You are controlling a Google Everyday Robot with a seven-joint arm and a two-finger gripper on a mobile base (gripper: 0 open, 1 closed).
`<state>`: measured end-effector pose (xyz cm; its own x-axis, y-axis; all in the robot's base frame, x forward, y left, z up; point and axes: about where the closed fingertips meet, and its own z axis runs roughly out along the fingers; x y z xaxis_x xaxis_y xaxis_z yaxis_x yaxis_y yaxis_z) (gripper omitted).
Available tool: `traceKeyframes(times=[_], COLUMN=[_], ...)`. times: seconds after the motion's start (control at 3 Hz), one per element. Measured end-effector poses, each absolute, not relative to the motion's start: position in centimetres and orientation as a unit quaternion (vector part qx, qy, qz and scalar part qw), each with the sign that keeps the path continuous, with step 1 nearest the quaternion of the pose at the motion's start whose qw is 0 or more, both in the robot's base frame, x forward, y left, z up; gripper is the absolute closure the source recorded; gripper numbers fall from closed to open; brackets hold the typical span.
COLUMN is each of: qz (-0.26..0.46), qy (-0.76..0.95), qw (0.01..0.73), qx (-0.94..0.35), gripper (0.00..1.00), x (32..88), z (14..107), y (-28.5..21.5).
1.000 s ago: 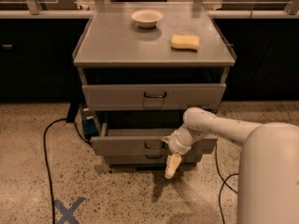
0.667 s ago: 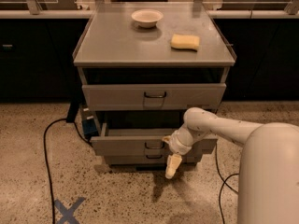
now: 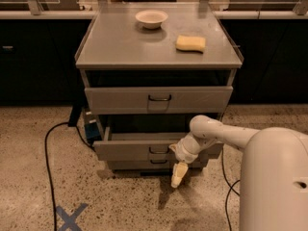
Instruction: Close middle drawer
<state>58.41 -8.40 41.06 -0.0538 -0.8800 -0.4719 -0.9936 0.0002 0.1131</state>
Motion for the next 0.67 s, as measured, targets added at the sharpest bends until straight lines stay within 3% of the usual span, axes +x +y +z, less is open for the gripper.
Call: traceKeyframes(times=[0.67], qz=[0.207], qy=[0.693], qw=[0.146], qx=[-0.675], gripper=[0.0], x=[60.9], z=[41.4], y=[-8.0])
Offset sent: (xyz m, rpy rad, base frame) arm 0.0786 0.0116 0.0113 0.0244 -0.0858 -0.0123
